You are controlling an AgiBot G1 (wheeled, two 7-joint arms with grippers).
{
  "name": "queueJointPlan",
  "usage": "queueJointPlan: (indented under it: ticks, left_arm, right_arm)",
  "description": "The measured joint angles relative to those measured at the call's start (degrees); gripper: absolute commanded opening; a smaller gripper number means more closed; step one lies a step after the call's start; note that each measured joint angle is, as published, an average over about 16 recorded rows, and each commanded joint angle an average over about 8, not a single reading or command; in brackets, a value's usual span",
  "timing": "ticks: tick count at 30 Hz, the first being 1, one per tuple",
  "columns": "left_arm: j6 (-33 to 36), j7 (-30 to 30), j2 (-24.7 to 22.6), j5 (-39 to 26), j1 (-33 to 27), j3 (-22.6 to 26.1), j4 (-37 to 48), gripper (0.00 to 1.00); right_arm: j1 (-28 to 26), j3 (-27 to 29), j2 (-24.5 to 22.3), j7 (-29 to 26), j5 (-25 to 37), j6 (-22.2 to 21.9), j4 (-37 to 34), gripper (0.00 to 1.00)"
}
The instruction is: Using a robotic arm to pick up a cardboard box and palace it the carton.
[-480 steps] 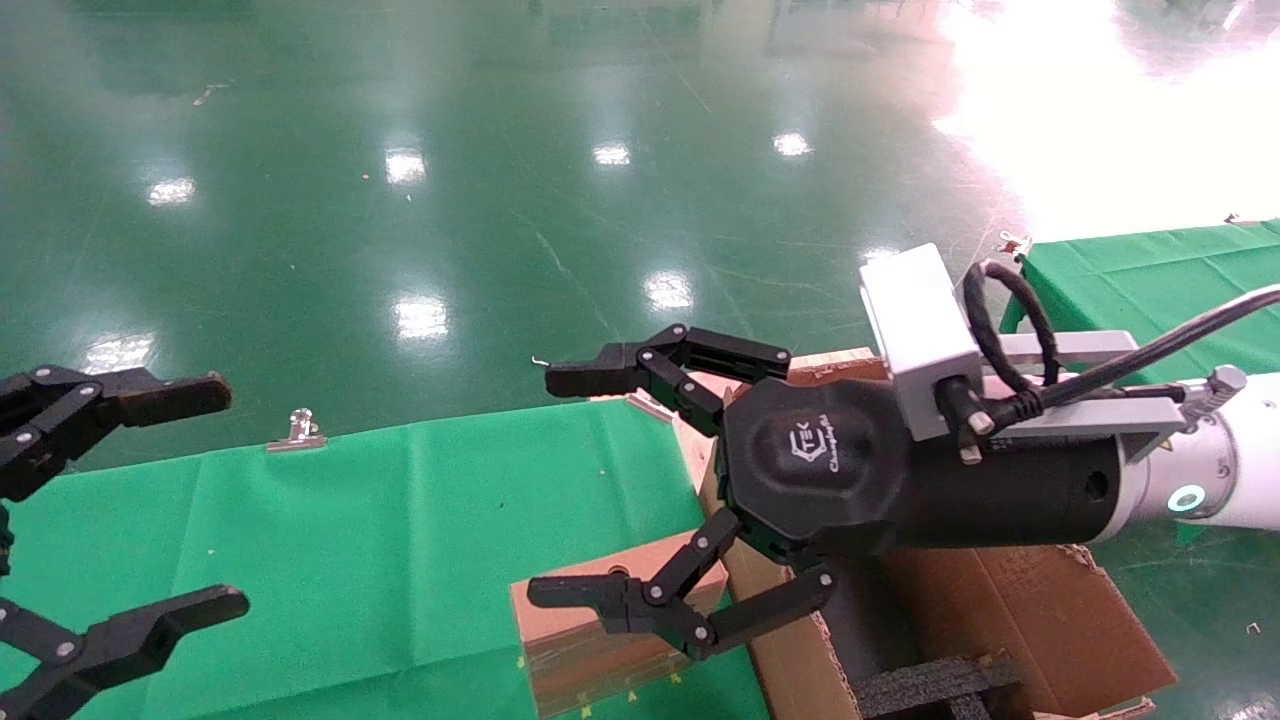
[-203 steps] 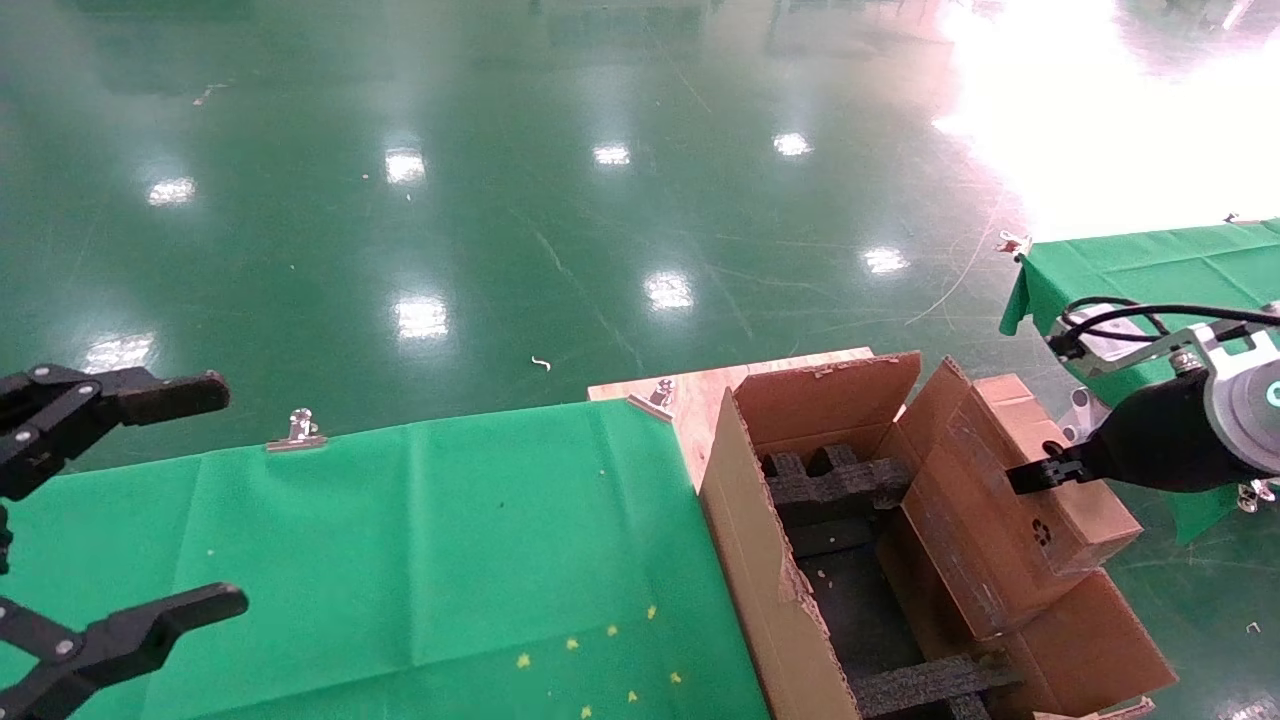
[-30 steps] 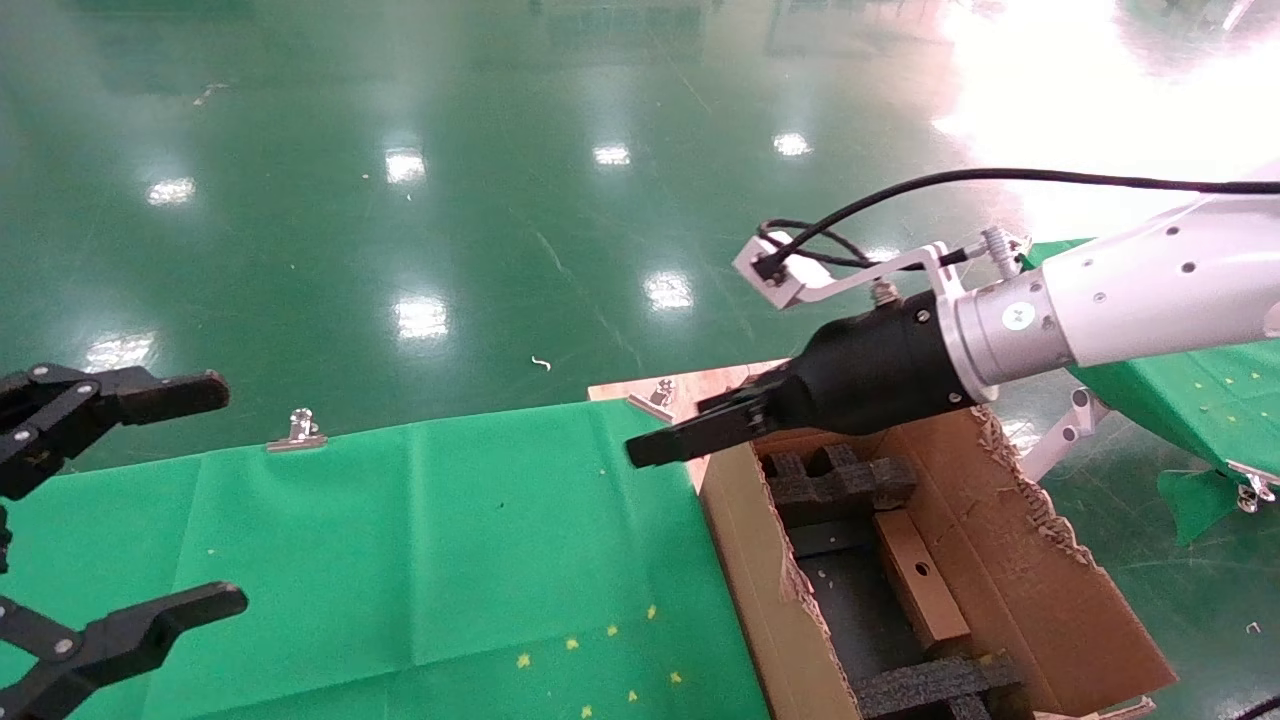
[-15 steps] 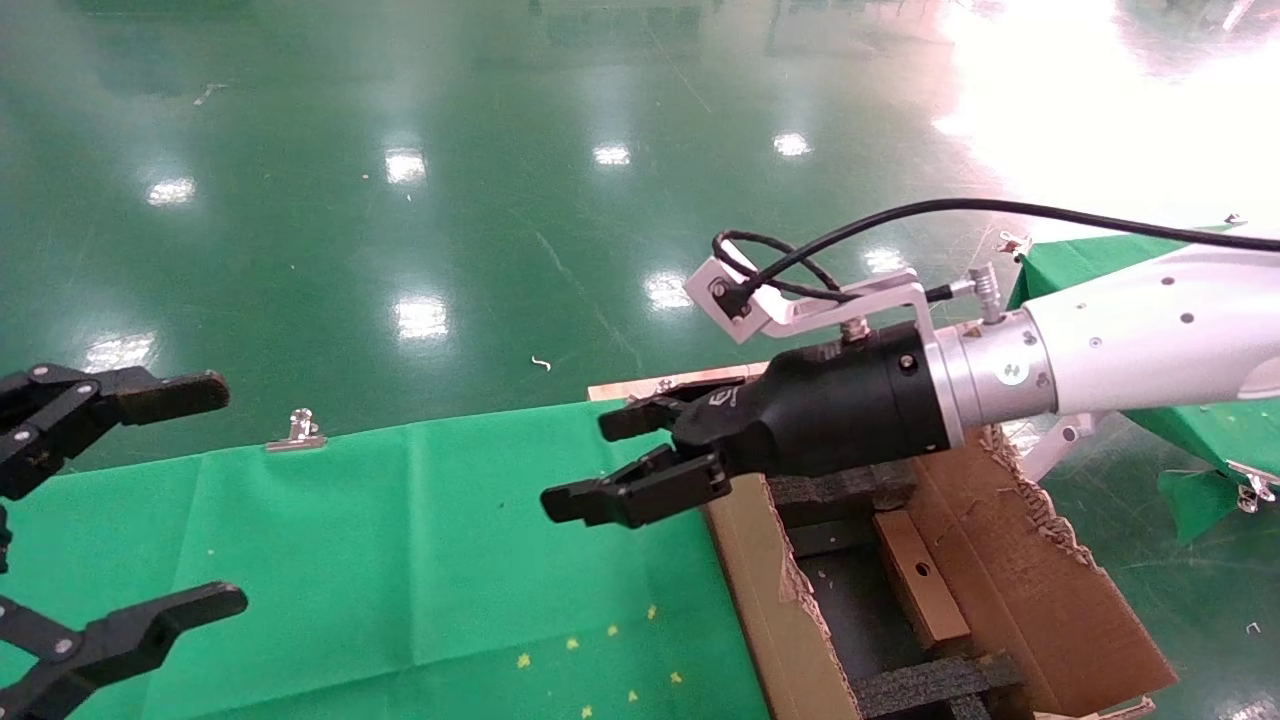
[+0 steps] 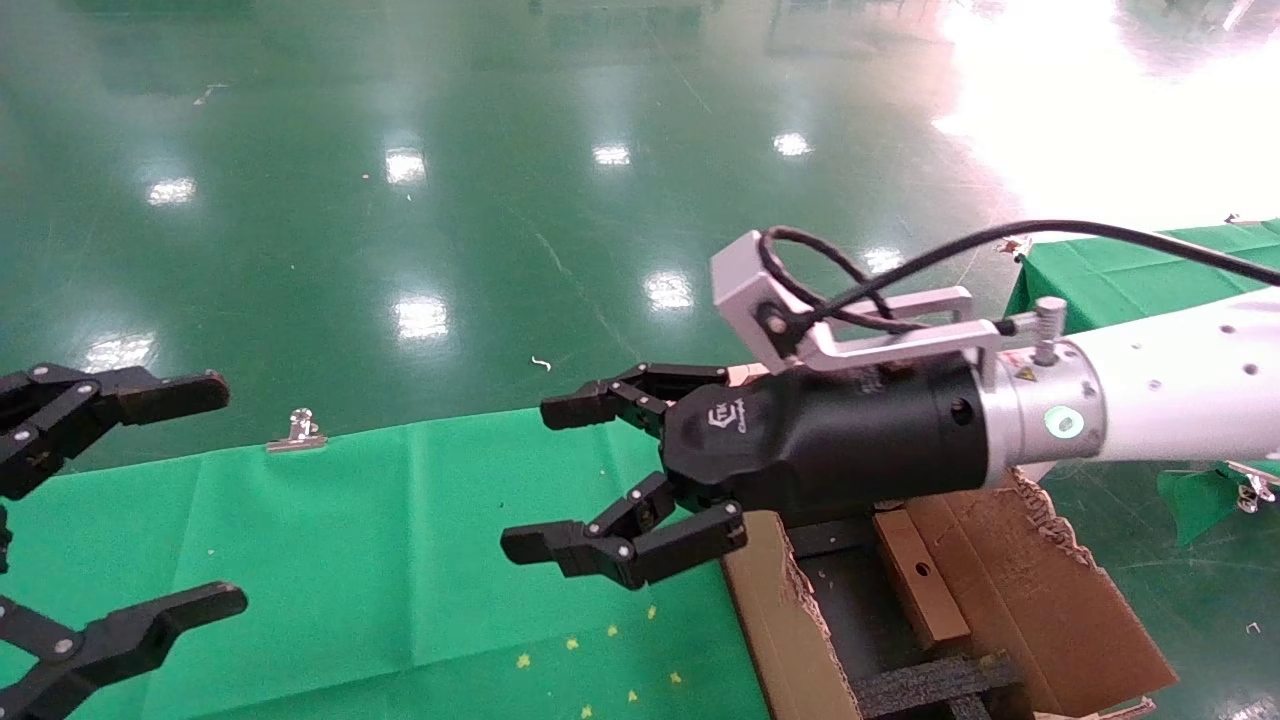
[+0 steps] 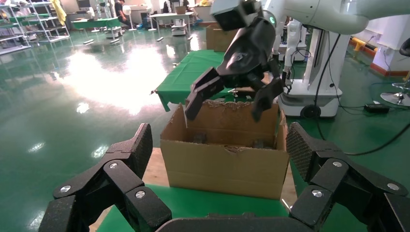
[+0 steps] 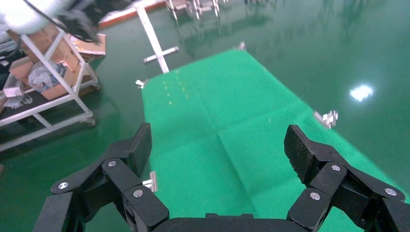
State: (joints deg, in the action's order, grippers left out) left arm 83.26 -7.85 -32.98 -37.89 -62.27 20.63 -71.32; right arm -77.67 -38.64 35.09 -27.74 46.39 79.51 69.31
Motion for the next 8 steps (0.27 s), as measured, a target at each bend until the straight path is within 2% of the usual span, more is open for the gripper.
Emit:
queueJointPlan:
  ticks: [8]
  left_arm:
    - [0.0, 0.0, 0.0, 0.0, 0.0, 0.0, 0.0, 1.0]
  right_arm:
    - [4.5, 6.4, 0.0, 4.8, -1.3, 1.7, 1.2, 1.0]
